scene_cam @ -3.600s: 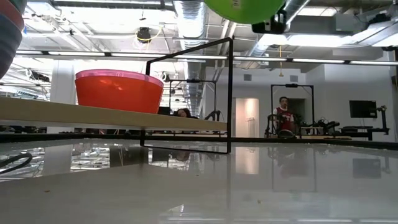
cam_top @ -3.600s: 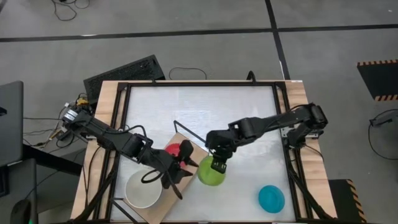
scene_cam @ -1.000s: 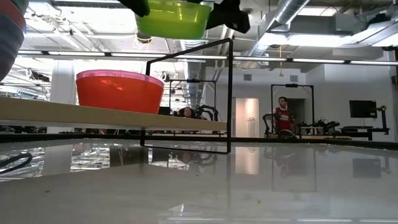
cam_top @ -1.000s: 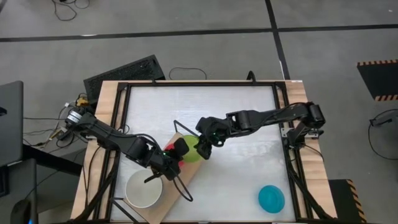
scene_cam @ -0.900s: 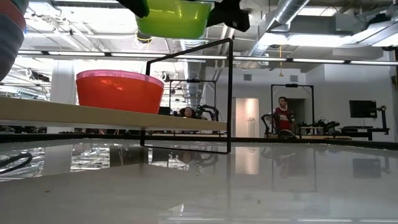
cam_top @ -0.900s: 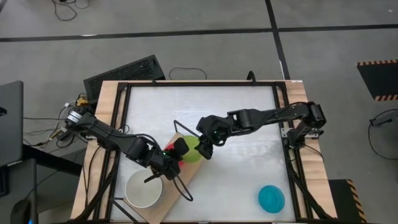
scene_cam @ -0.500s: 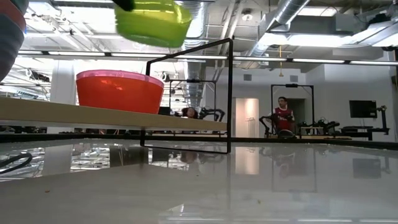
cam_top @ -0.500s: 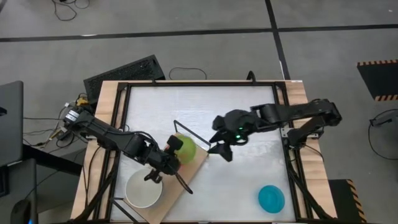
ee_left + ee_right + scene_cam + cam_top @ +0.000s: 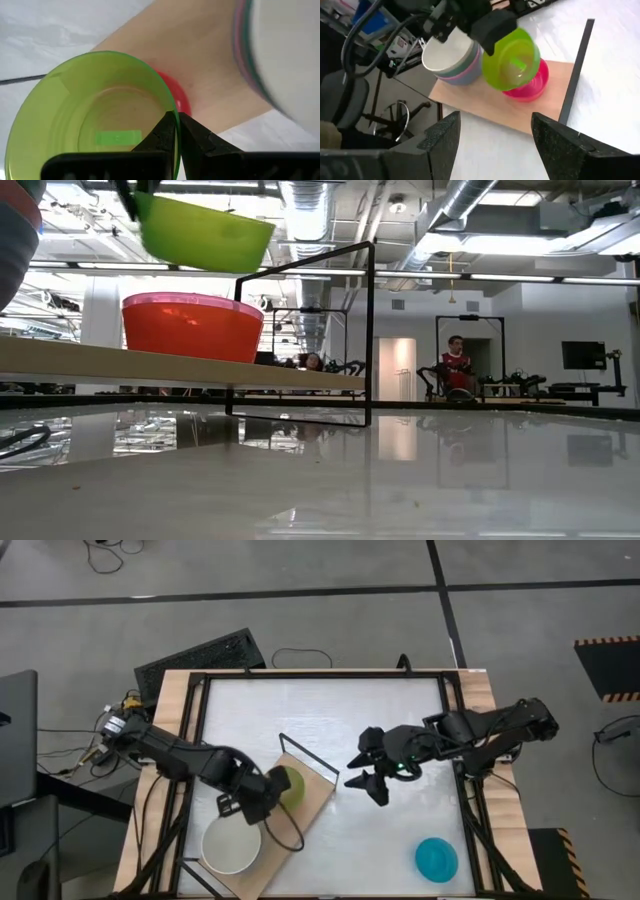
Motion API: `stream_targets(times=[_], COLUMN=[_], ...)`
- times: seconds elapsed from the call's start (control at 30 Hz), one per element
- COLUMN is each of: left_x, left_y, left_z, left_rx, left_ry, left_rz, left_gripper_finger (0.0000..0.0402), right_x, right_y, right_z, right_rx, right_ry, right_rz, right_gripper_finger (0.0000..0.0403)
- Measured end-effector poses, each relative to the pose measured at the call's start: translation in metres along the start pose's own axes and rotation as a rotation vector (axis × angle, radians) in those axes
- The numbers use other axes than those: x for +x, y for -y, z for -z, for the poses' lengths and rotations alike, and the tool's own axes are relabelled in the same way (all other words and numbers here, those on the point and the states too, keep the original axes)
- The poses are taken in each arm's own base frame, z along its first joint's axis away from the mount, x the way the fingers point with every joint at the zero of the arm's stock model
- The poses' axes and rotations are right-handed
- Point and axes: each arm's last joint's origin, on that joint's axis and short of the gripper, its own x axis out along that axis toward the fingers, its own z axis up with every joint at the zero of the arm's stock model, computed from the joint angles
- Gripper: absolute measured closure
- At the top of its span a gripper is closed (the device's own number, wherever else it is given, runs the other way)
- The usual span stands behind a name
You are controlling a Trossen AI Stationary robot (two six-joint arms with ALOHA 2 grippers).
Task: Place and stack bowls onto a shelf
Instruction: Stack the small green bowl on the small pink bowl on the shelf
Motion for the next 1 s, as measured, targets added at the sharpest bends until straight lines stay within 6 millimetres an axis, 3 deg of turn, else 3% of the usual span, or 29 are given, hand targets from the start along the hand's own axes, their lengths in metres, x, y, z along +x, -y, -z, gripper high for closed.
stream_targets(times=[0.4, 0.67, 0.87, 1.0], left_x=[0.0, 0.0, -0.008, -0.007], left_y=[-0.011, -0.016, -0.023, -0.014], left_z=[0.007, 0.004, 0.017, 0.039], left_rx=[0.161, 0.227, 0.138, 0.096], left_ry=[0.069, 0.118, 0.234, 0.251], left_rz=[0.015, -0.027, -0.02, -0.038], left_gripper_finger=[0.0401, 0.0402, 0.0401, 0.0401], right_x=[0.012, 0.007, 0.002, 0.002], right_y=[-0.009, -0.026, -0.029, -0.024], right_z=[0.016, 0.035, 0.047, 0.047], right_rx=[0.044, 0.059, 0.089, 0.141], right_ry=[-0.07, -0.084, -0.052, -0.021], right_rz=[0.049, 0.103, 0.219, 0.293], right_gripper_finger=[0.0133, 0.0133, 0.0133, 0.0133])
